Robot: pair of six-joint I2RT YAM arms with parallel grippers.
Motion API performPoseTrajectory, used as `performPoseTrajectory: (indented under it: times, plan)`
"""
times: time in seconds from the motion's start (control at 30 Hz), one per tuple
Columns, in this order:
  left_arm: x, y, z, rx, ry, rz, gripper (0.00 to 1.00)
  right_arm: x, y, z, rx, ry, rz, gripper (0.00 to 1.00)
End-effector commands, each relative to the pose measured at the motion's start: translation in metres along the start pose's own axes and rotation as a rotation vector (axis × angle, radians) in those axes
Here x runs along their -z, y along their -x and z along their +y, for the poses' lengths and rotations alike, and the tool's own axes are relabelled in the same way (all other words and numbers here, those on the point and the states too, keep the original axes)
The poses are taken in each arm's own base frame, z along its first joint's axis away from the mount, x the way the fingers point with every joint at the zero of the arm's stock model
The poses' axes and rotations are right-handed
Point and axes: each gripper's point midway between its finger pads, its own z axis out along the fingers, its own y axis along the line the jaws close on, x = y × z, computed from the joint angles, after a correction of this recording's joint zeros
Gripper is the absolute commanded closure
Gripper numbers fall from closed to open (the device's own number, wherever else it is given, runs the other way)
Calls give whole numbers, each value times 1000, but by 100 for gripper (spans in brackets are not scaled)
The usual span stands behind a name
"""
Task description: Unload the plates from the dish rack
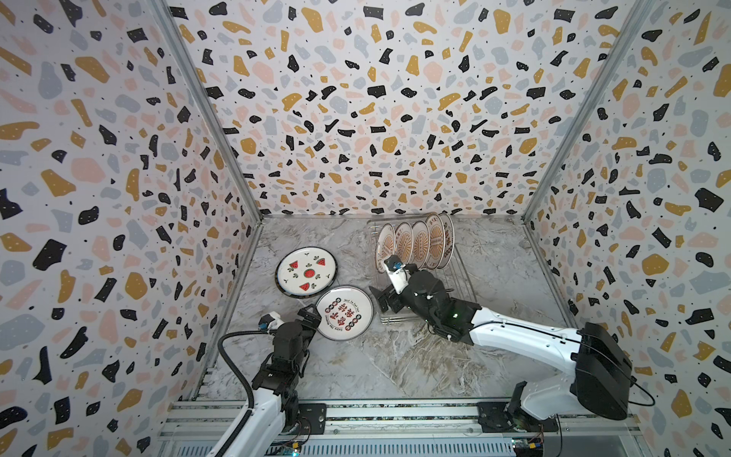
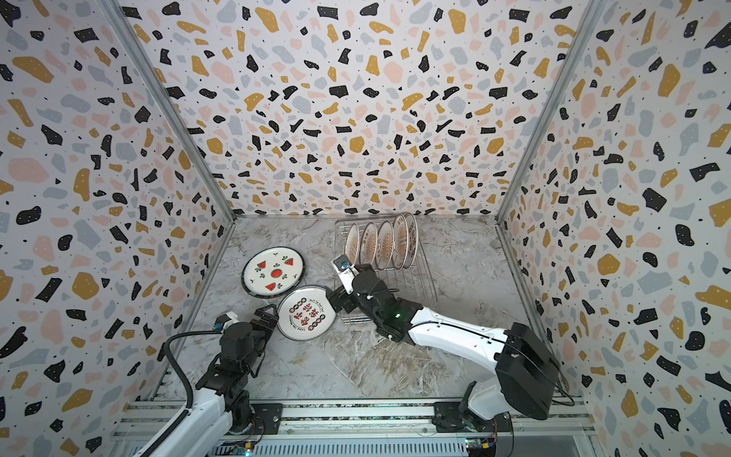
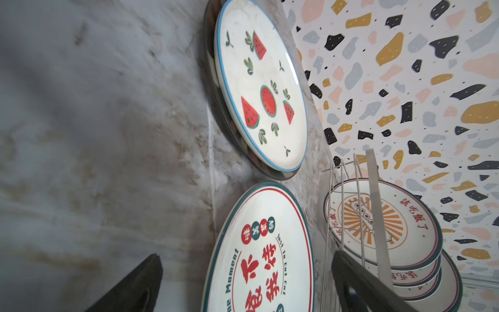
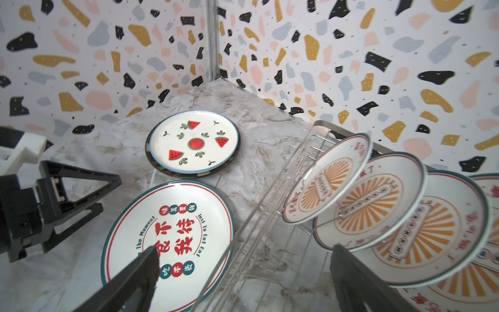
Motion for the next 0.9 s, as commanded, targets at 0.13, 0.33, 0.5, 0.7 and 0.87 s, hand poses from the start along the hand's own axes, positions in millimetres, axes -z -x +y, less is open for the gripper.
performPoseTrajectory:
  times: [0.13, 0.33, 0.5, 0.7, 0.87]
  plan:
    - [29, 19, -96, -238, -442, -114, 0, 45, 39, -53, -200, 3, -169, 1]
    - [51, -5, -155, -390, -629, -74, 0, 60, 46, -112, -224, -174, -207, 1]
    - [72, -48, -202, -482, -791, 6, 0, 57, 39, -151, -257, -258, -206, 1]
    - [88, -83, -246, -570, -901, 56, 0, 35, 29, -188, -291, -318, -137, 0]
    - [91, -109, -273, -598, -986, 132, 0, 19, 28, -202, -312, -287, -82, 14]
